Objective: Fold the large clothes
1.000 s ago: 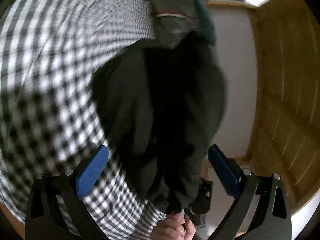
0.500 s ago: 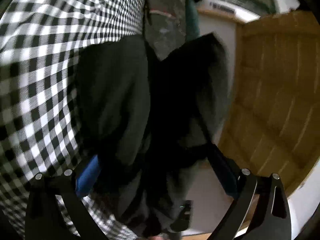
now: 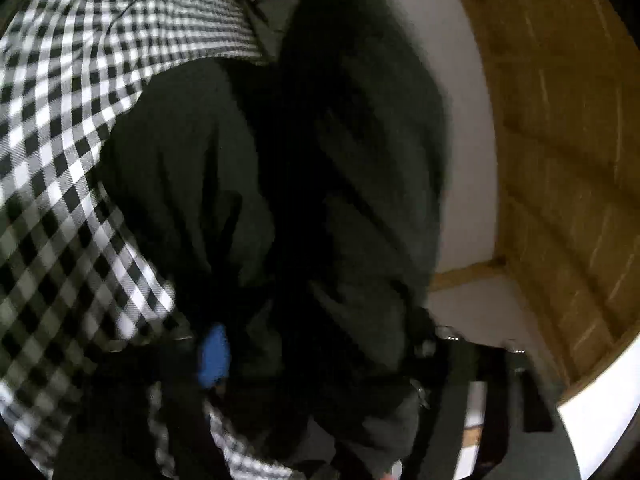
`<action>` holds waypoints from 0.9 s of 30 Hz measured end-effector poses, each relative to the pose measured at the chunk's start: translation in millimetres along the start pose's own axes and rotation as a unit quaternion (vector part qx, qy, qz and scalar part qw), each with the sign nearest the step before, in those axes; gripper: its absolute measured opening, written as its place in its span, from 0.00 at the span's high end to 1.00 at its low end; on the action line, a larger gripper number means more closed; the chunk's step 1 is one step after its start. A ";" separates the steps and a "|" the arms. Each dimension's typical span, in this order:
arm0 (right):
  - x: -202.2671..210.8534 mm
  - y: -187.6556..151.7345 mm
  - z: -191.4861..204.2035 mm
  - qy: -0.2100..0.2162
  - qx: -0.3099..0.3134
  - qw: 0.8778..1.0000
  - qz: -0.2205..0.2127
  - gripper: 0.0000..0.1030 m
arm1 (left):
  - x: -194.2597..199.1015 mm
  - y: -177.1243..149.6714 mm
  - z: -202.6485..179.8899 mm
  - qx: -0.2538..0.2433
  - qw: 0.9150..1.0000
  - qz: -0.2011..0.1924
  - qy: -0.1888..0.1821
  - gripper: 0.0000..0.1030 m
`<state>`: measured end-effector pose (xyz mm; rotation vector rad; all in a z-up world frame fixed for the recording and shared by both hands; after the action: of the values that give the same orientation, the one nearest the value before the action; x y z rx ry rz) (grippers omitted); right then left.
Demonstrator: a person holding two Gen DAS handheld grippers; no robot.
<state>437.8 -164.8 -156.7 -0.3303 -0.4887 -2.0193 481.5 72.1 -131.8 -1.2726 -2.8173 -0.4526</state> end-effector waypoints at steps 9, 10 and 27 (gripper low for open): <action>47.9 -3.9 -21.8 -0.015 -0.005 1.000 -0.027 0.46 | -9.4 -45.0 -18.4 -0.028 0.999 0.038 -0.010 0.49; 52.8 -2.3 -20.7 -0.005 0.000 0.999 -0.032 0.46 | -9.6 -45.9 -28.9 -0.050 0.998 0.034 -0.011 0.49; 371.5 105.1 131.2 -0.130 0.166 0.950 -0.230 0.46 | -174.2 -126.8 -307.9 -0.100 0.958 0.112 -0.243 0.49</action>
<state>359.2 -434.5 138.9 -0.2929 -1.1429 -2.2977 472.9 -217.4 107.5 -1.9626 -3.0001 -0.4805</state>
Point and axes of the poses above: each gripper's, at about its wrist camera, not at the fingertips, and x roughly against the way its jaws point, z to its left, y to its top, the point moved 6 cm from there along -x, roughly the way its jaws point, and after that the axes turned 7 degrees about -y, right-handed, at the moved point
